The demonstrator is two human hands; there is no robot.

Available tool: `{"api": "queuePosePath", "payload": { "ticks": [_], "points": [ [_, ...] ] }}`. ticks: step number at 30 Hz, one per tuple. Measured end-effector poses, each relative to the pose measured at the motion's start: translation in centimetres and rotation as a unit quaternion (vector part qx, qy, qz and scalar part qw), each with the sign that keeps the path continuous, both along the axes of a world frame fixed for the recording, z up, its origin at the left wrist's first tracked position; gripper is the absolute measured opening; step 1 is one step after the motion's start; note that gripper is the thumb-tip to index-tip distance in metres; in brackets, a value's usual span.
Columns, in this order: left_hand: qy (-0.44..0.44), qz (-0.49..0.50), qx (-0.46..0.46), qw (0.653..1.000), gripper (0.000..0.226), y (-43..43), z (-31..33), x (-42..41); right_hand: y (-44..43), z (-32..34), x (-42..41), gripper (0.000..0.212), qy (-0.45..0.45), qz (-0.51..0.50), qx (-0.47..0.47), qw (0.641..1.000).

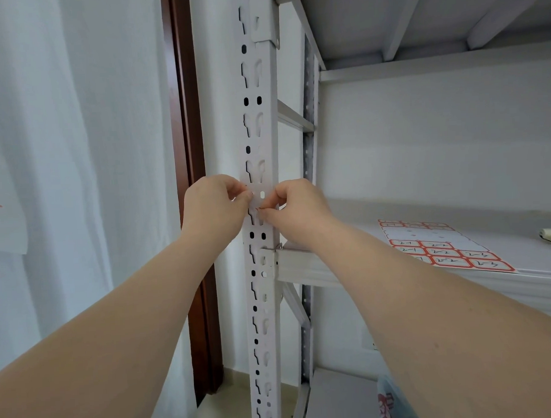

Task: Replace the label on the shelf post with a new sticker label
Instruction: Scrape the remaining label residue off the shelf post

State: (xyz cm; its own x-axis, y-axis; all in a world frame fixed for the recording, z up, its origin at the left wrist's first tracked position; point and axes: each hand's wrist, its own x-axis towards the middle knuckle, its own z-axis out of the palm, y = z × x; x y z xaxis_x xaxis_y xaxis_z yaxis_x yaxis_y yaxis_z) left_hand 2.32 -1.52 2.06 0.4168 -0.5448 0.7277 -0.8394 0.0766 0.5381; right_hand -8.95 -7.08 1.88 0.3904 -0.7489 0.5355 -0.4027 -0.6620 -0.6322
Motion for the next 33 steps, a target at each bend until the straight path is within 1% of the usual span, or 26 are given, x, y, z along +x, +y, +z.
{"api": "queuePosePath", "payload": {
  "ticks": [6,8,12,16,23,26,33],
  "points": [
    [0.02,0.004,0.001,1.0,0.022,0.2,0.3,-0.1,0.1,0.1,-0.1,0.006,0.005,0.0,0.0,1.0],
    [0.005,0.015,0.01,1.0,0.022,0.0,0.6,-0.3,0.2,0.1,-0.2,0.008,0.006,0.002,0.004,1.0],
    [-0.022,0.036,0.027,0.999,0.016,-0.2,0.8,-0.6,0.4,0.2,-0.3,0.011,0.01,0.006,0.006,1.0],
    [-0.035,0.047,0.033,0.998,0.019,-0.2,0.9,-0.8,0.5,0.2,-0.3,0.01,0.01,0.005,0.007,1.0],
    [-0.054,0.028,0.04,0.997,0.018,-0.1,0.7,-0.3,0.4,0.2,-0.2,0.011,0.012,0.001,0.012,1.0],
    [-0.038,0.018,0.041,0.998,0.017,-0.1,0.5,0.2,0.3,0.2,-0.2,0.005,0.006,0.002,0.012,1.0],
    [0.025,-0.026,0.032,0.999,0.016,0.0,0.3,0.8,0.3,0.1,-0.2,0.004,0.006,0.001,0.012,1.0]
  ]
}}
